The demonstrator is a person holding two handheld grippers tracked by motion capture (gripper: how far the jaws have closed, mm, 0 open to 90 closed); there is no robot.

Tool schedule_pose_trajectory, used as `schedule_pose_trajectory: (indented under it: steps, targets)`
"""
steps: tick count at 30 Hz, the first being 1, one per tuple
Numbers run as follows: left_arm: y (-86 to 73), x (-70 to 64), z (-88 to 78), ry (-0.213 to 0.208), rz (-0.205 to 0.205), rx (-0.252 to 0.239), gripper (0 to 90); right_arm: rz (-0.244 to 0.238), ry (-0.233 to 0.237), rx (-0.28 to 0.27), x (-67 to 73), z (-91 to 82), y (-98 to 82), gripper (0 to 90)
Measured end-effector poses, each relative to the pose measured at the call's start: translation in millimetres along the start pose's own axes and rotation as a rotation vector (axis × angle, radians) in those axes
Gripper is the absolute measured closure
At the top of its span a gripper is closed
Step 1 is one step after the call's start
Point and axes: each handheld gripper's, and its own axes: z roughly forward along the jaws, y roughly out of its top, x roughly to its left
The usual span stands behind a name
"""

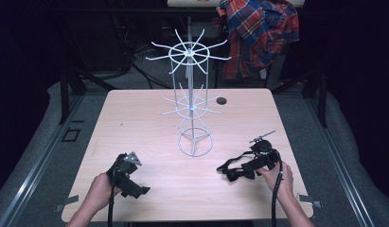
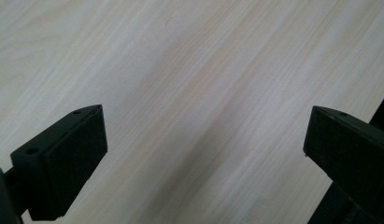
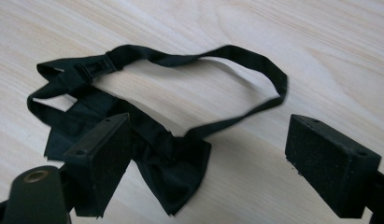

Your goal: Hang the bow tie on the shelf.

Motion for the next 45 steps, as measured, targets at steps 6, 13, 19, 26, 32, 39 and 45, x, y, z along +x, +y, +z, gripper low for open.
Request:
schedule_pose_trajectory:
  steps: [6,13,19,26,32,39,45]
  targets:
    - [-1.7,-4.9,2.4,0.002,-0.001,0.027,0.0,0.060,0.009,-0.006,-2.8,-1.8,3.0,23.8]
    - [-0.9,-5.6,2.2,0.038,-0.001,0.040,0.0,0.089,0.097,0.004,-6.7,4.5,2.7,32.0]
    - [-2.6,-2.3,1.1,0.042,-0.011,0.038,0.0,0.075,0.085,-0.007,-2.4,4.8,4.4,38.5]
    - [-1.5,-3.6,1.1,0.040,-0.001,0.043,0.0,0.065,0.074,0.007,-2.9,9.9,7.1,42.6]
    - [0.8,-8.0,3.0,0.040,0.016,0.055,0.0,0.047,0.053,0.010,-2.6,10.1,7.5,47.3]
    - [2.1,-7.8,5.4,0.031,0.018,0.063,0.0,0.036,0.044,0.023,-4.5,13.7,9.9,50.6]
    - [1.0,-8.2,3.5,0.033,0.019,0.057,0.0,0.038,0.006,0.028,-3.3,11.5,11.0,51.8]
